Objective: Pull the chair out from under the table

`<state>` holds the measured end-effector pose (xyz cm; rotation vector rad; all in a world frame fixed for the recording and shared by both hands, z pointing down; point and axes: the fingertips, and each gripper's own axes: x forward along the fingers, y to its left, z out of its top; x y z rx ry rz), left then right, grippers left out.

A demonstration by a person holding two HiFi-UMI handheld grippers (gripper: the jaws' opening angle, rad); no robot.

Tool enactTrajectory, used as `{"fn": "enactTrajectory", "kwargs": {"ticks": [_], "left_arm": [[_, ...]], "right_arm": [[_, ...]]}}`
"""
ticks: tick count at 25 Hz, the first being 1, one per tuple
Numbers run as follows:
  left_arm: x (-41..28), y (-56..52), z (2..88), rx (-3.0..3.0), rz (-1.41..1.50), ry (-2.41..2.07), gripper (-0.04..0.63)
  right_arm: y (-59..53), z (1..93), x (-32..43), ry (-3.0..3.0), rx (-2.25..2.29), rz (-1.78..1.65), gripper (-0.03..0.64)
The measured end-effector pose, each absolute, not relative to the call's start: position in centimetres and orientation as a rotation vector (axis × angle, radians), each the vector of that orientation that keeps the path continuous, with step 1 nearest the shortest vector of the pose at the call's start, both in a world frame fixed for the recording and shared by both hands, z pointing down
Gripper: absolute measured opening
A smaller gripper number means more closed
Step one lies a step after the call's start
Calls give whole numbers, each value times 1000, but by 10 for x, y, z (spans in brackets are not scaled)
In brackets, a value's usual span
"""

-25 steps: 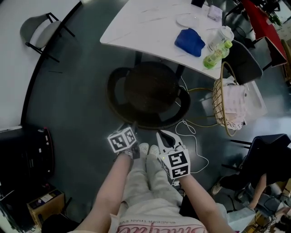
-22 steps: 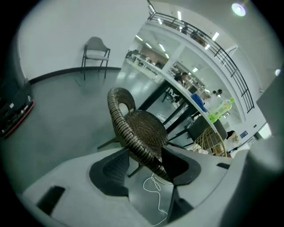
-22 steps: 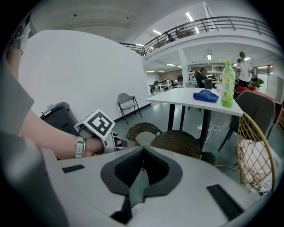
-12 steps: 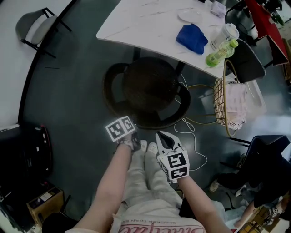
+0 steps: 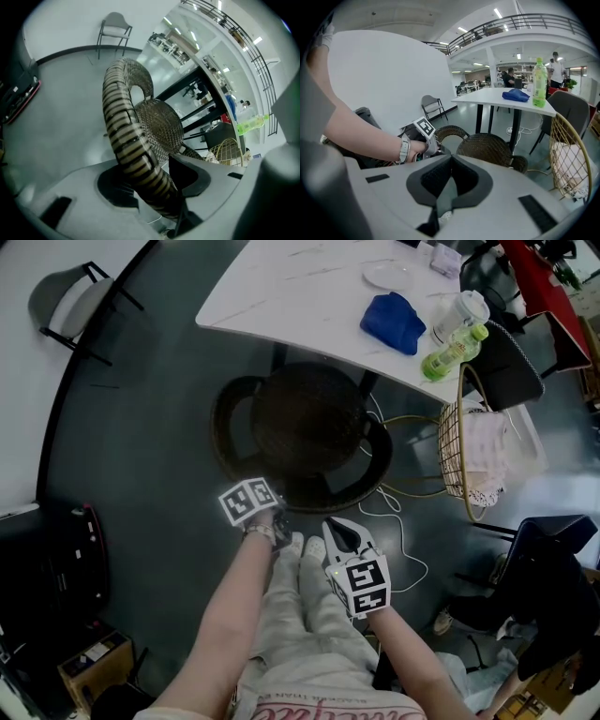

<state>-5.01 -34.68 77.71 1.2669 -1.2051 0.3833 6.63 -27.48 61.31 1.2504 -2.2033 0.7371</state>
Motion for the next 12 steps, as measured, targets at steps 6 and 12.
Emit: {"fn": "enactTrajectory", "kwargs": {"ticks": [6,12], "left_arm": [[-56,-343,777,1190,380,-1264,138],[-68,-326,776,1146,370,-1282,114]], "right_arm": [[-259,609,56,-2210,1229,740,3],[-243,603,50,-2223,1210,726,4]]}}
